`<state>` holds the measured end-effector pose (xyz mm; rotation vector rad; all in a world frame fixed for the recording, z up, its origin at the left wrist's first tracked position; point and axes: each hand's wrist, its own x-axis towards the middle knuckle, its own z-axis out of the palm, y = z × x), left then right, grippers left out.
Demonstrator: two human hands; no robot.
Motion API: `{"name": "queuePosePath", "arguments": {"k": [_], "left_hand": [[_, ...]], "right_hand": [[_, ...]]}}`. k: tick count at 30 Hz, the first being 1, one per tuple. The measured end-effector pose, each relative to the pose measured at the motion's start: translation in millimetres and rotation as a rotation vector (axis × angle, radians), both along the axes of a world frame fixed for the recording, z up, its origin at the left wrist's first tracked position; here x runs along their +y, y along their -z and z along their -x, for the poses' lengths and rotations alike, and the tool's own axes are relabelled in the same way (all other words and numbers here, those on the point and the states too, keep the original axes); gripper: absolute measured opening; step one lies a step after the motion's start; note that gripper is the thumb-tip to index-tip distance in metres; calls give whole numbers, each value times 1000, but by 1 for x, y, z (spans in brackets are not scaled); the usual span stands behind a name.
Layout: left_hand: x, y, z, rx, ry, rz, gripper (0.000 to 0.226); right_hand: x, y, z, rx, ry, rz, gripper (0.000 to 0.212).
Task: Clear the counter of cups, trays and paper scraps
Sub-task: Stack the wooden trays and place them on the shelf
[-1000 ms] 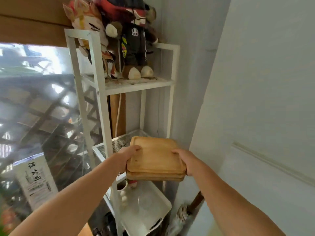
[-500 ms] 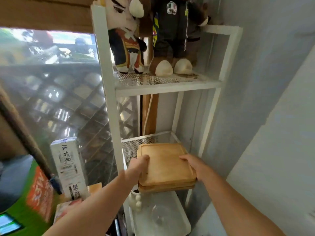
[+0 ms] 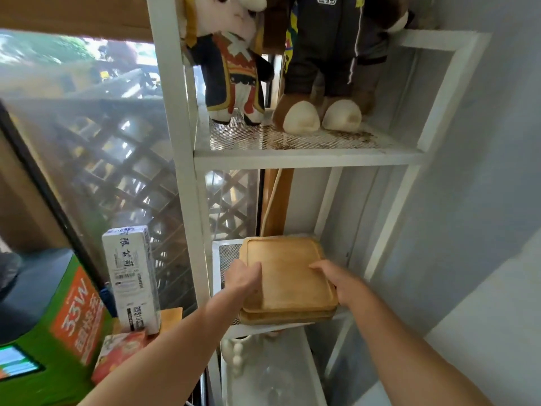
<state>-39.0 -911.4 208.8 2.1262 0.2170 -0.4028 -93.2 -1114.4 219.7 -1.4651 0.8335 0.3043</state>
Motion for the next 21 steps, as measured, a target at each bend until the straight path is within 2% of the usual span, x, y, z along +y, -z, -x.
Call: {"name": "queuePosePath", "arguments": {"k": [7, 11, 21], "left_hand": [[0, 6, -12, -3, -34, -90, 34], [-2, 10, -16, -10, -61, -199, 43], [1, 27, -9, -93, -54, -160, 43]], "right_hand": [[2, 7, -28, -55, -117, 164, 42], [1, 15, -36, -42, -145, 234, 48], [-5, 31, -28, -86, -196, 266, 55]]}}
